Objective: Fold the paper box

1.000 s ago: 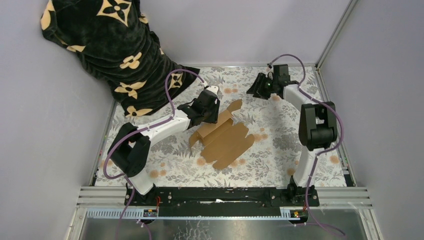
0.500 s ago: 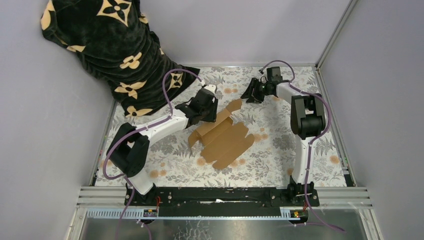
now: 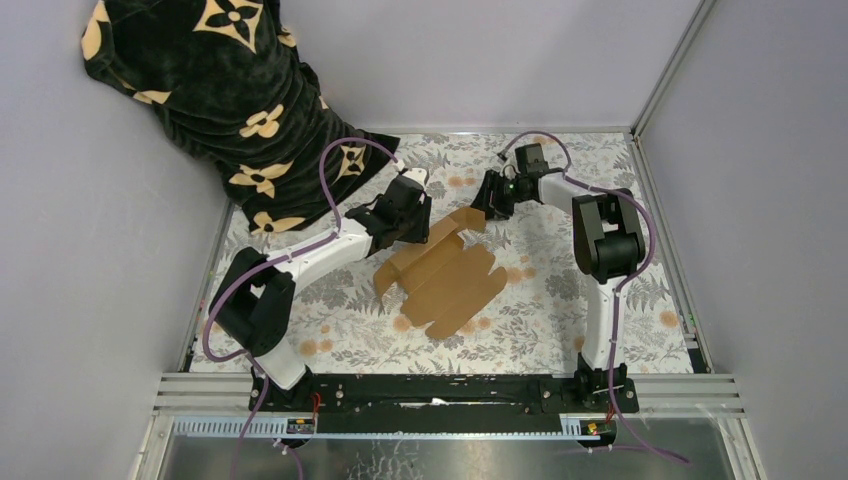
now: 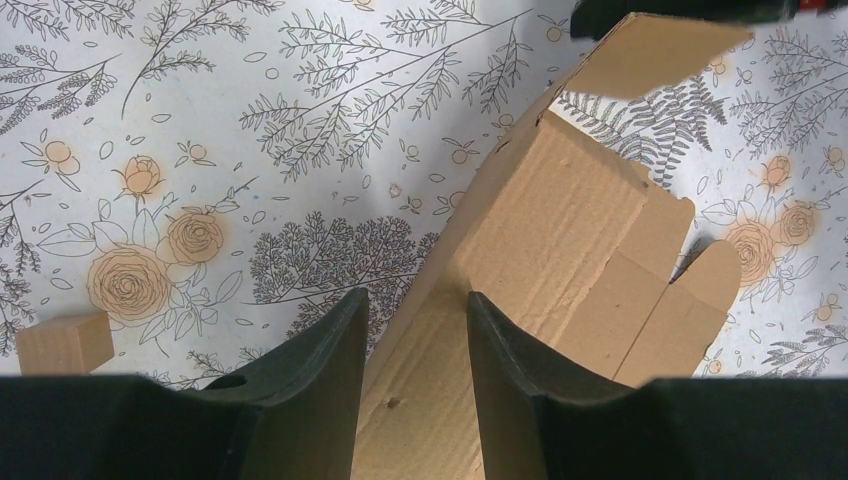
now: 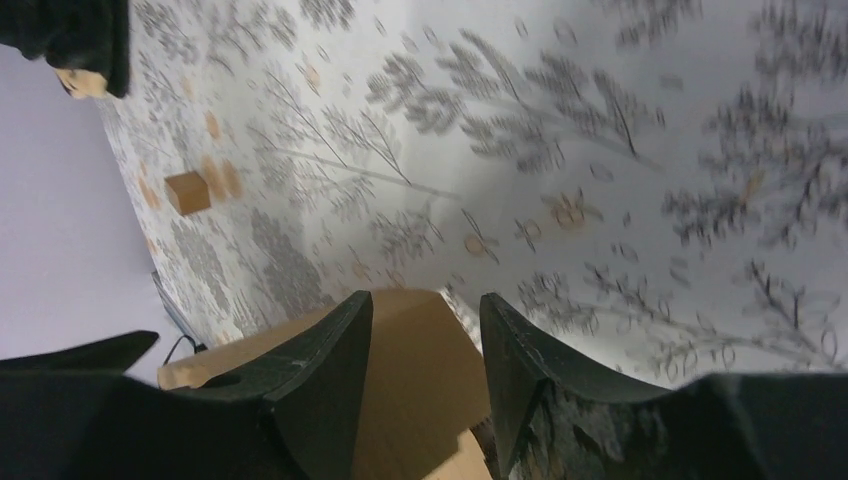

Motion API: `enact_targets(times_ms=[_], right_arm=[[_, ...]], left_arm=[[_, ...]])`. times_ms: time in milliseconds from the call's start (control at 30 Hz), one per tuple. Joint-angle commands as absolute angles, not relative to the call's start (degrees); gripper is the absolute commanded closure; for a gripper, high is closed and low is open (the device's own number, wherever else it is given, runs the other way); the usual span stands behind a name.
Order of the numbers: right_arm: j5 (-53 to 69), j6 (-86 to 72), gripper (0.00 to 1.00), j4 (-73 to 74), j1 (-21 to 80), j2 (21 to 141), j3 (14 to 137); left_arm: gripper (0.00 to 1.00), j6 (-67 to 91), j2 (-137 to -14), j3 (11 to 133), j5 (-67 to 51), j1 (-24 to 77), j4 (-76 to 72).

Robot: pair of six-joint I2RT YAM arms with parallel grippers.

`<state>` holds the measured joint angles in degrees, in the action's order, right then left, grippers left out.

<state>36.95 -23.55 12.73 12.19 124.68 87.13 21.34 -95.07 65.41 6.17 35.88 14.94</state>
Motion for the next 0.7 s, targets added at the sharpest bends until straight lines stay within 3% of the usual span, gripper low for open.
enact_targets(times_ms=[0,667], right_arm=[[38.41,-22.53,0.49,11.39,12.13,118.26,82.53],[40.83,-22.18,0.5,8.24,12.13,111.63,73.92]], left_arm=[[0.52,20.73,-93.86,64.36,5.43,35.55,13.89],[0.53,21.04,-94.25,64.47,5.89,35.51,13.9]])
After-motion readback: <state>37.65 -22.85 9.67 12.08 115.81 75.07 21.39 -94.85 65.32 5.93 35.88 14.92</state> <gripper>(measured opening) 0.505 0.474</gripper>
